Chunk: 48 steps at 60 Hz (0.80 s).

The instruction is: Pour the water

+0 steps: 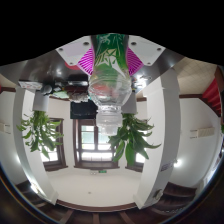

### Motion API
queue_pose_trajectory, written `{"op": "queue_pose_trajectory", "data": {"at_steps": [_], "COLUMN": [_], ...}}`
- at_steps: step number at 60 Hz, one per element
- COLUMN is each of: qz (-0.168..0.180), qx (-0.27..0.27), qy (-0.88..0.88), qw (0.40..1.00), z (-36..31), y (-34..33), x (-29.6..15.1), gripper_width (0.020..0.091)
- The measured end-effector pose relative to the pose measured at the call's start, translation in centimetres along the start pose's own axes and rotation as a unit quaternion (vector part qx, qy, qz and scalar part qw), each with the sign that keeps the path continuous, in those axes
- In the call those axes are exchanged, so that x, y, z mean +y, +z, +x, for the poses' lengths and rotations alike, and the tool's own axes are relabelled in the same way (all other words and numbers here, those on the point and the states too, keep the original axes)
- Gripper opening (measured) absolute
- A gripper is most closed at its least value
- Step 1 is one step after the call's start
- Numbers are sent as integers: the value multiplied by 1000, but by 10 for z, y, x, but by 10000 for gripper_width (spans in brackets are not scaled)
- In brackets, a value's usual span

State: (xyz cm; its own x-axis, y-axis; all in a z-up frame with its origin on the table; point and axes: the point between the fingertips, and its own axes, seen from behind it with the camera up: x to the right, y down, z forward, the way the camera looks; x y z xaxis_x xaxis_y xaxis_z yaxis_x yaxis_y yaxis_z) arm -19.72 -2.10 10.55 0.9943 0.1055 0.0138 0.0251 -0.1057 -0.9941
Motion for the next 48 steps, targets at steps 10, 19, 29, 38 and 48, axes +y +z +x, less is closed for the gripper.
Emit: {"op": "queue_pose_trajectory", "data": {"at_steps": [10, 19, 29, 38, 48], "qz": [-14, -25, -68, -67, -52], "qx": [1, 19, 50, 51, 49], "qy": [-34, -179, -426, -608, -746], "qw": [999, 983, 901, 789, 663], "z": [10, 52, 118, 138, 130], "y": [-1, 5, 46, 86, 114], "x": [-6, -20, -24, -39, -64], "gripper_width": [360, 359, 359, 359, 361]}}
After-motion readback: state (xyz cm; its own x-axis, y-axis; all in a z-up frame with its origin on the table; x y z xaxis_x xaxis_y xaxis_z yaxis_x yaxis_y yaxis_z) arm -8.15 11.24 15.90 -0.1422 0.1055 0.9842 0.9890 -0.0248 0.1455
